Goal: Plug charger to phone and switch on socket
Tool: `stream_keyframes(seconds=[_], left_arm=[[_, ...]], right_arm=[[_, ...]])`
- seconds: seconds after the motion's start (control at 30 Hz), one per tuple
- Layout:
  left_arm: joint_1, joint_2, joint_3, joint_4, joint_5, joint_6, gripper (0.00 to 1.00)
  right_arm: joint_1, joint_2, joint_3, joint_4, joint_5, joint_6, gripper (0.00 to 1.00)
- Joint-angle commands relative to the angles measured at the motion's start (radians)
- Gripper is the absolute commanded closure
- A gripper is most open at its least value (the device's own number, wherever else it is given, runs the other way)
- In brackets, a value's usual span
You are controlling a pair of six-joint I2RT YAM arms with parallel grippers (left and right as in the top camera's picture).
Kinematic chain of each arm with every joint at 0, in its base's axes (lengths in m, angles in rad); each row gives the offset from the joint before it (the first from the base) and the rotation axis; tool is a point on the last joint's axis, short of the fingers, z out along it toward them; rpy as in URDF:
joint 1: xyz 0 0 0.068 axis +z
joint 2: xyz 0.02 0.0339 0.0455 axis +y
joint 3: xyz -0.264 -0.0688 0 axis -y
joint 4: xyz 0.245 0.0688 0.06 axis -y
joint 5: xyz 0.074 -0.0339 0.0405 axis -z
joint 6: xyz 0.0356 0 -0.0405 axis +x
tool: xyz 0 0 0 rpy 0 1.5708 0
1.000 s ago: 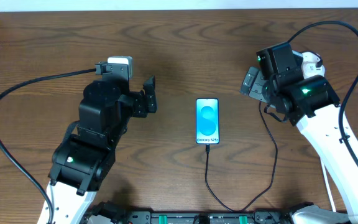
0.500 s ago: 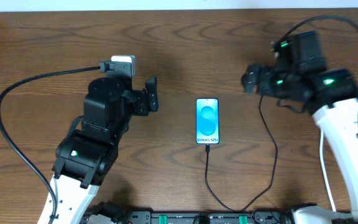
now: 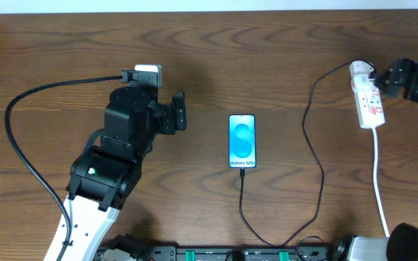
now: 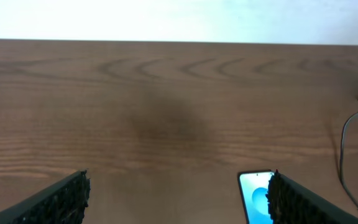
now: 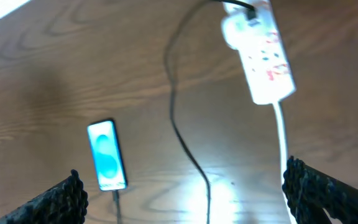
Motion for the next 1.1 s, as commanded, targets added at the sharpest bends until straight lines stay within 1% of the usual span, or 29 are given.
stream_keyframes(seconds=[0.0, 0.1, 0.23, 0.6, 1.07], left_arm=[[0.002, 0.004, 0.004, -0.003, -0.02, 0.01, 0.09], [0.002, 0.004, 0.004, -0.008, -0.02, 0.01, 0.09], [0.002, 0.004, 0.004, -0.037, -0.02, 0.01, 0.09], [0.002, 0.004, 0.004, -0.106, -0.02, 0.01, 0.09], [0.002, 0.004, 0.004, -0.108, -0.02, 0.01, 0.09]], right_arm=[[-0.029, 0.005, 0.017, -0.005, -0.024, -0.084, 0.01], [-0.029, 0.005, 0.017, -0.003, -0.024, -0.14, 0.01], [-0.027, 0.005, 0.016, -0.003, -0.023, -0.166, 0.01], [-0.027, 0.005, 0.016, 0.003, 0.029, -0.165, 0.01], [-0.027, 0.005, 0.016, 0.005, 0.038, -0.166, 0.01]])
